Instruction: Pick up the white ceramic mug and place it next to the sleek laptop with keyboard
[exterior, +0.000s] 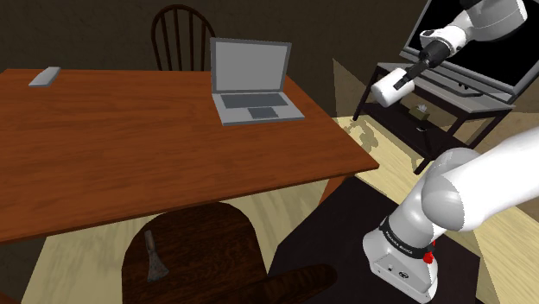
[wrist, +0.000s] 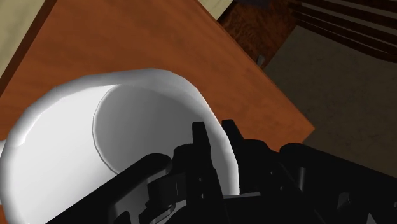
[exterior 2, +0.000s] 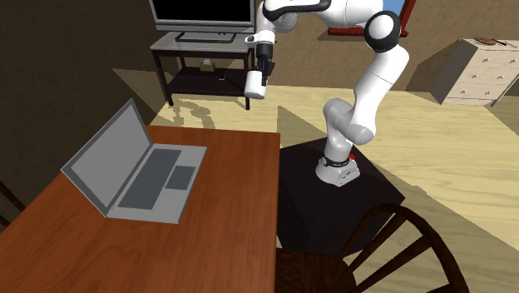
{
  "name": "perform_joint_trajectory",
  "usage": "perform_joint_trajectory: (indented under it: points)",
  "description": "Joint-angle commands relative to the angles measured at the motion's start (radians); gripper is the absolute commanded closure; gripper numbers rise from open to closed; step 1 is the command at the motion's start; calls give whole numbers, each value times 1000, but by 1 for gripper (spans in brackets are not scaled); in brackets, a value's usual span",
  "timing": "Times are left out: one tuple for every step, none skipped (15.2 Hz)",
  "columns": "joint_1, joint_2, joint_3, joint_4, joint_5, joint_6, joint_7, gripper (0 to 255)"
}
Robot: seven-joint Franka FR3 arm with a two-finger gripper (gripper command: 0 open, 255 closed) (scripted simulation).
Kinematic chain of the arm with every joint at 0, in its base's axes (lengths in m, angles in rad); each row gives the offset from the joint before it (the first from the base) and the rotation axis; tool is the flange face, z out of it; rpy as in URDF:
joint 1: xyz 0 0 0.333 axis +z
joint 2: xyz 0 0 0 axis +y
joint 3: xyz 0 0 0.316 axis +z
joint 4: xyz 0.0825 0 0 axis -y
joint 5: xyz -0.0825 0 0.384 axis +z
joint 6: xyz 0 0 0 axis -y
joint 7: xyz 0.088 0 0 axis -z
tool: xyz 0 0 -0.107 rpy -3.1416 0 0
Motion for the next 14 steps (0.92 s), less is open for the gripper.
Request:
perform_joint_trajectory:
  points:
    - [1,-2,6,25,3,-23,13,255]
    - [2,-2,9,37,5,-34,19,255]
    - [4,-2,11,50,7,-45,25,255]
    - [5,-2,13,63,10,-56,31,255]
    - [7,-1,14,76,12,-67,37,255]
    - [9,0,16,89,14,-78,43,255]
    - [11,1,17,103,17,-89,48,255]
    - [13,2,18,117,20,-101,54,255]
    - [16,4,19,131,22,-112,59,255]
    - [18,6,19,145,25,-123,65,255]
    - [21,8,19,159,29,-134,70,255]
    - [24,10,19,174,32,-146,75,255]
    - [27,13,18,189,35,-157,80,255]
    - [30,16,17,204,39,-169,86,255]
